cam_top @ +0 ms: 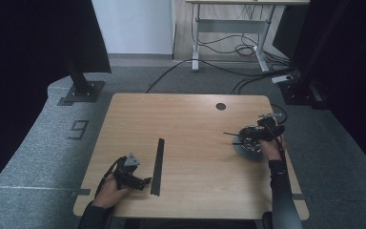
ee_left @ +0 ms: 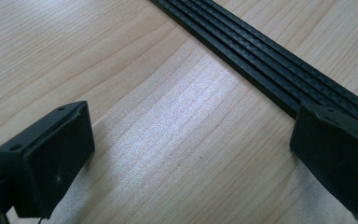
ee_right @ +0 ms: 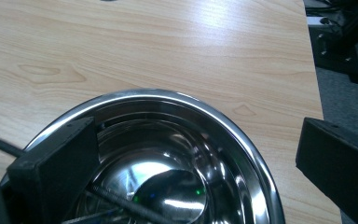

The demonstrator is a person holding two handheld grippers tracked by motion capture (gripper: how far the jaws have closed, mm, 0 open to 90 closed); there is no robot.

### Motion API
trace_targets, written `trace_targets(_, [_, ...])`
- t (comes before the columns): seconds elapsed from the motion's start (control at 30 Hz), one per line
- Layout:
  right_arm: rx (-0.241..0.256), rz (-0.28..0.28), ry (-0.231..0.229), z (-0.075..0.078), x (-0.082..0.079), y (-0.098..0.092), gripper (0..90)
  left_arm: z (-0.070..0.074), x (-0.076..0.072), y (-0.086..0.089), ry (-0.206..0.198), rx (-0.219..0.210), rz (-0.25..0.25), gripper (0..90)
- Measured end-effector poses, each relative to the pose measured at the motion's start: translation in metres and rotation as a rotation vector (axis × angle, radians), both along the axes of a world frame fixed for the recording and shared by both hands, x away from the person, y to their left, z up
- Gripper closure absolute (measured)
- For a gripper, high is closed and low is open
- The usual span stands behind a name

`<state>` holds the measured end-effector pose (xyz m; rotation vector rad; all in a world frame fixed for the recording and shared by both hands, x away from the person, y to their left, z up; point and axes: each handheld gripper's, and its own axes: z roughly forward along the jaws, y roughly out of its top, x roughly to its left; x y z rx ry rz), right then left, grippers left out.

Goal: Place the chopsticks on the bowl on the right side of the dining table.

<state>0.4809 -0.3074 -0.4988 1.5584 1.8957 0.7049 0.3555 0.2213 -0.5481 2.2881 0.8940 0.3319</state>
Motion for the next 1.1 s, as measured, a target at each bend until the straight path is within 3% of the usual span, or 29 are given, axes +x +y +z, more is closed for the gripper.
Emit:
trace_targets(0.3, [-0.014, -0.007, 0.014, -0.007, 0.004, 0.0, 0.0, 0.0, 0.0, 0.0, 0.0, 0.0, 0.0, 0.0])
trace_targets(0.67, [-0.018, 0.023, 0.03, -0.005, -0.005, -0.002, 0.0, 0.0, 0.0, 0.0, 0.0, 0.0, 0.0, 0.0])
trace_targets(0.8, [0.008, 0.035, 0.003, 0.01, -0.022, -0.011, 0.0, 0.0, 0.0, 0.0, 0.0, 0.0, 0.0, 0.0])
trace_targets(0.87, [0.017, 0.032, 0.012, 0.013, -0.028, -0.015, 0.0, 0.0, 0.0, 0.0, 0.0, 0.0, 0.0, 0.0])
trace_targets(1.1, [0.018, 0.032, -0.002, 0.011, -0.055, -0.026, 0.8, 0.0, 0.0, 0.0, 0.0, 0.001, -0.001, 0.0])
